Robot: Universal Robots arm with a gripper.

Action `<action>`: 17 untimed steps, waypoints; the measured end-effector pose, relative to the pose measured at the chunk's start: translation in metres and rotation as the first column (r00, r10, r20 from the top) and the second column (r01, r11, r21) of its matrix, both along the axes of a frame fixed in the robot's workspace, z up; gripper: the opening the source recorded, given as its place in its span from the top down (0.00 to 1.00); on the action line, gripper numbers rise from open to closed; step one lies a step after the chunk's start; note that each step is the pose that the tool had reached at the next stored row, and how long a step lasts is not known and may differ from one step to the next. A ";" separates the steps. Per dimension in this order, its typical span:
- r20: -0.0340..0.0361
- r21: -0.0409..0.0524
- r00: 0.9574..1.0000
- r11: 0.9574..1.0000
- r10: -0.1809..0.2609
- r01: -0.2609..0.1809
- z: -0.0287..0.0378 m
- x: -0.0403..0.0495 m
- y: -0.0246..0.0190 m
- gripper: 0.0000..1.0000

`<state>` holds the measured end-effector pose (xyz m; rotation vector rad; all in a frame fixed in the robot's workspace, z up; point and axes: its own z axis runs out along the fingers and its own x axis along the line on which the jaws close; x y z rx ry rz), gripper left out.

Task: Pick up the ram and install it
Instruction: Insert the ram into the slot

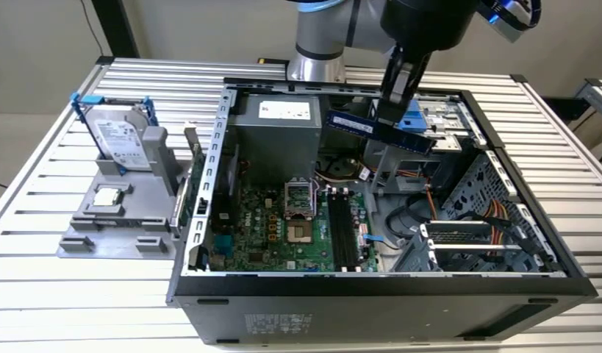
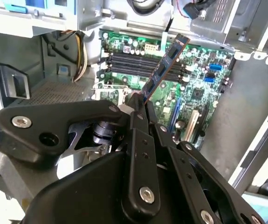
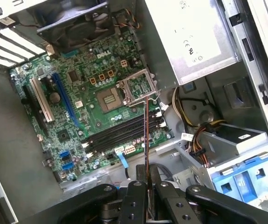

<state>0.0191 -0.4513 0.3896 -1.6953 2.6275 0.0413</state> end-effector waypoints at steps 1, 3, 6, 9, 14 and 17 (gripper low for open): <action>0.000 0.000 1.000 1.000 -0.004 0.004 0.0000 0.0000 0.0000 1.00; 0.000 0.000 1.000 1.000 -0.012 0.012 0.0000 0.0000 0.0000 1.00; 0.000 0.000 1.000 1.000 -0.026 0.026 0.0000 0.0000 0.0000 1.00; 0.000 0.000 0.999 0.999 -0.043 0.043 0.0000 0.0000 0.0000 1.00; 0.000 0.000 0.997 0.997 -0.075 0.075 0.0000 0.0000 0.0000 1.00; 0.000 0.000 0.996 0.996 -0.093 0.093 0.0000 0.0000 0.0000 1.00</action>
